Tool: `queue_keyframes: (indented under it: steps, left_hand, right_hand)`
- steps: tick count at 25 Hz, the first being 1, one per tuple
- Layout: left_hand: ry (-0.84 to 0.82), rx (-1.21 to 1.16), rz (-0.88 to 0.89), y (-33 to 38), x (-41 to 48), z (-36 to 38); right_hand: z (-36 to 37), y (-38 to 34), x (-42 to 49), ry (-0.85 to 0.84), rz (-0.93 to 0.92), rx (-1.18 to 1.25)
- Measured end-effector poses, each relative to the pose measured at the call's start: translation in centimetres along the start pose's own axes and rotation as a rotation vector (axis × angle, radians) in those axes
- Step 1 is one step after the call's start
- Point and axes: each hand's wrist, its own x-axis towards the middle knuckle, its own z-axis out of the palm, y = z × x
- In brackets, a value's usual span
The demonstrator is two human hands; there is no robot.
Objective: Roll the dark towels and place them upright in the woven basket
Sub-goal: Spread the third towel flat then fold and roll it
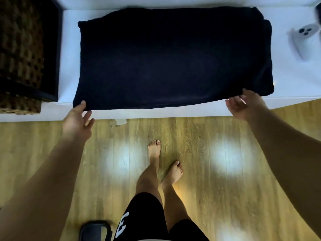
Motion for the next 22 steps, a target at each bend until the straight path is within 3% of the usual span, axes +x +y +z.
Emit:
queue_keyframes:
  steps: [2, 5, 8, 11, 16, 20, 22]
  left_hand:
    - [-0.034, -0.1, 0.101, 0.9, -1.4, 0.0]
    - [-0.04, -0.257, 0.184, 2.5, -3.9, 1.2]
    - [0.055, -0.236, 0.21, 4.1, -5.8, 2.6]
    - [0.099, -0.238, 0.257, 5.5, -6.3, 3.4]
    - [0.138, -0.257, 0.291, 5.8, -6.1, 3.8]
    - [0.098, -0.217, 0.15, 3.5, -2.6, 1.9]
    - [0.014, -0.116, 0.051, 1.7, -1.1, 1.3]
  right_hand:
    - [1.4, 4.9, -2.1, -0.103, 0.1, -0.077]
    - [5.8, 14.8, -7.2, -0.42, 0.345, -0.136]
    - [11.3, 18.8, -10.8, -0.585, 0.455, 0.134]
    - [14.2, 14.7, -9.1, -0.433, 0.331, 0.373]
    - [10.3, 5.1, -3.0, -0.193, 0.086, 0.285]
    - [3.7, -1.4, 0.7, 0.055, -0.015, 0.181]
    - [0.8, -3.8, 1.2, 0.097, -0.079, 0.188]
